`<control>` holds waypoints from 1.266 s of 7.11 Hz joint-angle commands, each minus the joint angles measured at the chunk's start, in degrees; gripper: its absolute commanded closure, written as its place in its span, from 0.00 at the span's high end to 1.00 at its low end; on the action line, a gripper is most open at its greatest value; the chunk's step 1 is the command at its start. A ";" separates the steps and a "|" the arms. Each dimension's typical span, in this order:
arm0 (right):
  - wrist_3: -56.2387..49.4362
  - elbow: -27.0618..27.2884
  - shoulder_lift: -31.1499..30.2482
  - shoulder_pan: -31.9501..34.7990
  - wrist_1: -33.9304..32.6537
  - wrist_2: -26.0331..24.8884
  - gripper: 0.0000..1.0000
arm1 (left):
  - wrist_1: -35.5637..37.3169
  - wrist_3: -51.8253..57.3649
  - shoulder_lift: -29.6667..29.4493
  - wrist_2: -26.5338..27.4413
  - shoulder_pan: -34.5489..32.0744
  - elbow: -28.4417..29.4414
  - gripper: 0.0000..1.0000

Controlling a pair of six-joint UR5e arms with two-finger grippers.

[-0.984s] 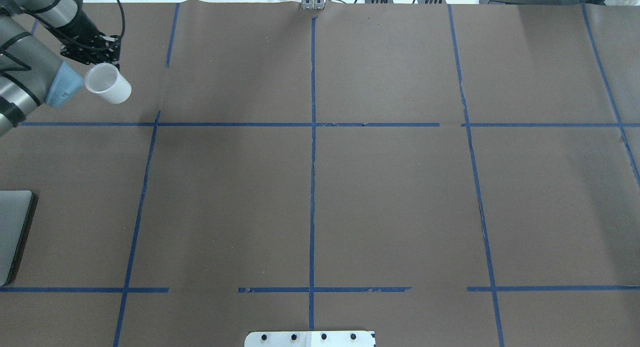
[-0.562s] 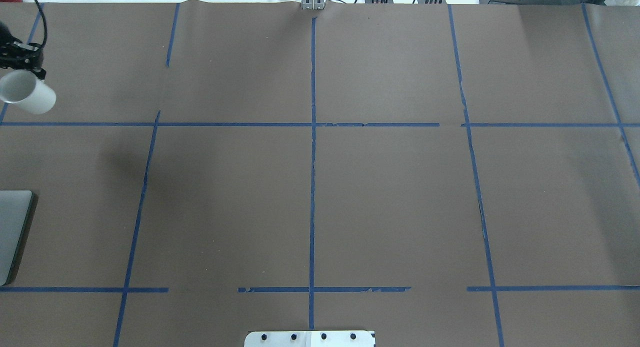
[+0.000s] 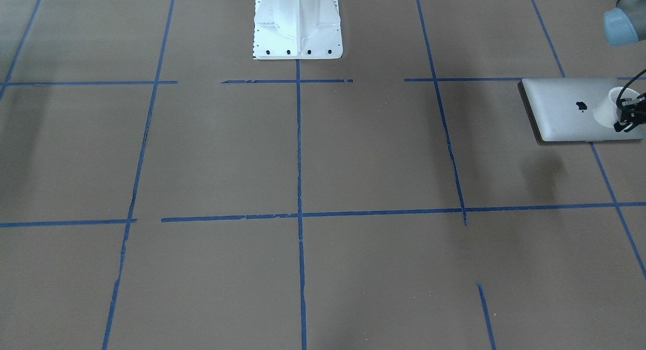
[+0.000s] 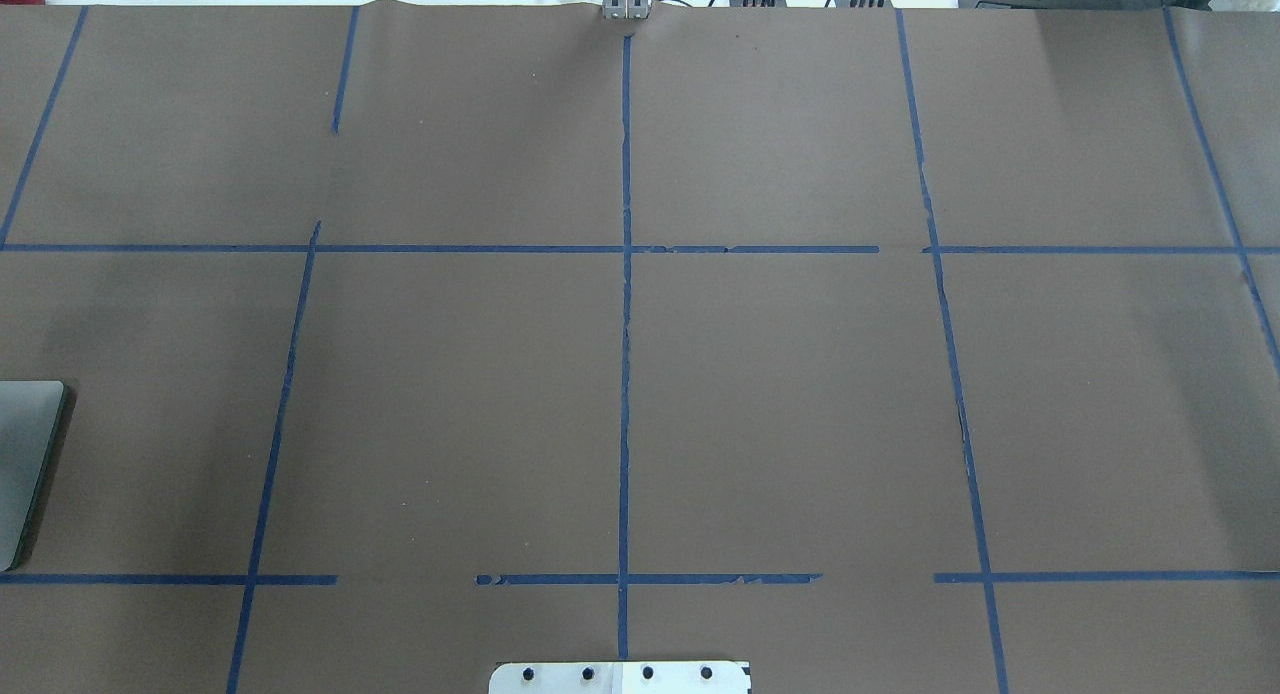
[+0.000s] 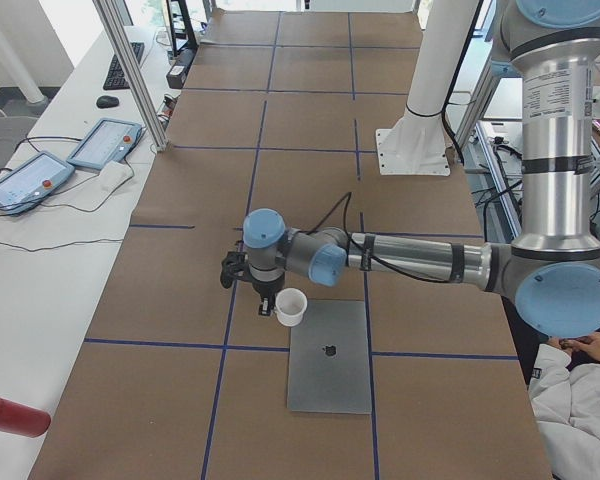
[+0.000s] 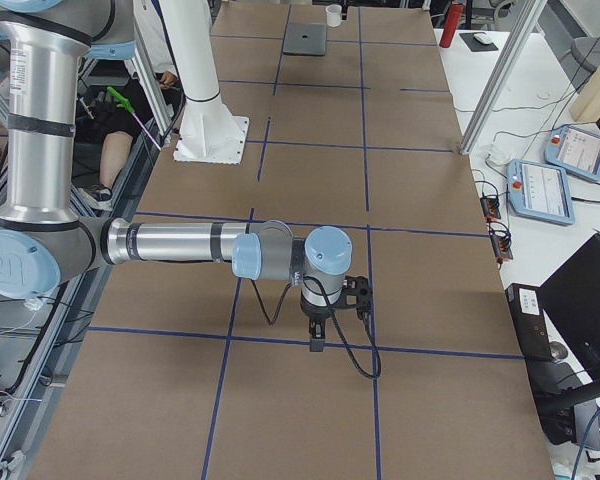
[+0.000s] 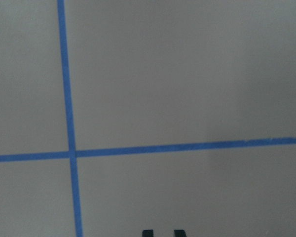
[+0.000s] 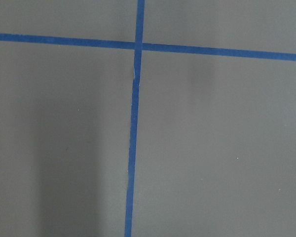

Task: Place cup on laptop
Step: 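Lift the cup with the left gripper and carry it toward the laptop, then lower the cup onto the silver laptop and release it with the left gripper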

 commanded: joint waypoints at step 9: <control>0.00 0.00 0.00 0.00 0.00 0.09 1.00 | -20.42 -13.63 6.41 -0.73 7.84 9.91 0.00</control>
